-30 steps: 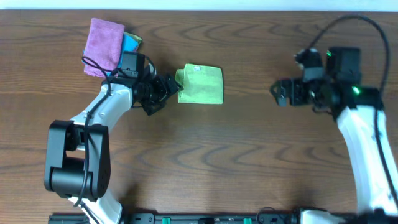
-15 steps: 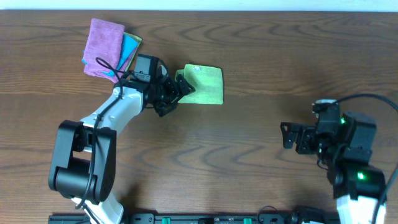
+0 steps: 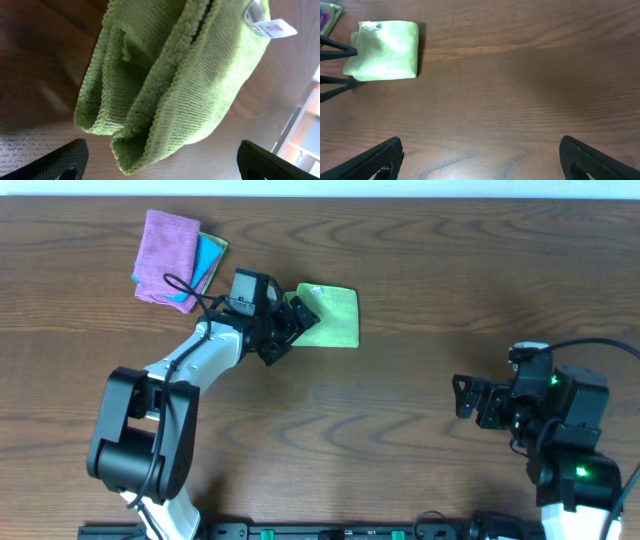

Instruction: Fold the cloth

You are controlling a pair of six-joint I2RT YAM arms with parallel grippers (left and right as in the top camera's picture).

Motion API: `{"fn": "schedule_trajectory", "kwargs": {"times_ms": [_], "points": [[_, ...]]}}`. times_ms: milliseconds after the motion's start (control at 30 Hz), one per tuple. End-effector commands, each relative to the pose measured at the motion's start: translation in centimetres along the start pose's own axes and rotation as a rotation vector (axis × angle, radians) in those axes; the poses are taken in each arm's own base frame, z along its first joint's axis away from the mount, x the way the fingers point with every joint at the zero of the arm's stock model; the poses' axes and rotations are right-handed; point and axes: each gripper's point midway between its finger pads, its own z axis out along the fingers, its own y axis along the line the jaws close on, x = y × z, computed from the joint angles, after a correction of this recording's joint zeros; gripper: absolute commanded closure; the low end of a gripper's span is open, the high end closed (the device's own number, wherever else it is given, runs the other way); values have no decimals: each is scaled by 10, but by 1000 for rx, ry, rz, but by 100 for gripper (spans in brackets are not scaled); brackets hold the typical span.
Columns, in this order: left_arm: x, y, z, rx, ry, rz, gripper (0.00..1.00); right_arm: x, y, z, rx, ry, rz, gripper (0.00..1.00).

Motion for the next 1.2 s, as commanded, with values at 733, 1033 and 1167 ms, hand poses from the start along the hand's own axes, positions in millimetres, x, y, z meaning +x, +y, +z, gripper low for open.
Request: {"fn": "schedule_trajectory", "kwargs": {"times_ms": [733, 1033, 1167], "points": [[-11, 26, 28, -132, -144, -104, 7, 2, -1, 1, -1, 4, 24, 1], [-26, -14, 38, 50, -165, 31, 94, 2, -1, 1, -1, 4, 24, 1], [-54, -60, 15, 178, -249, 134, 94, 2, -1, 1, -1, 4, 24, 1]]}}
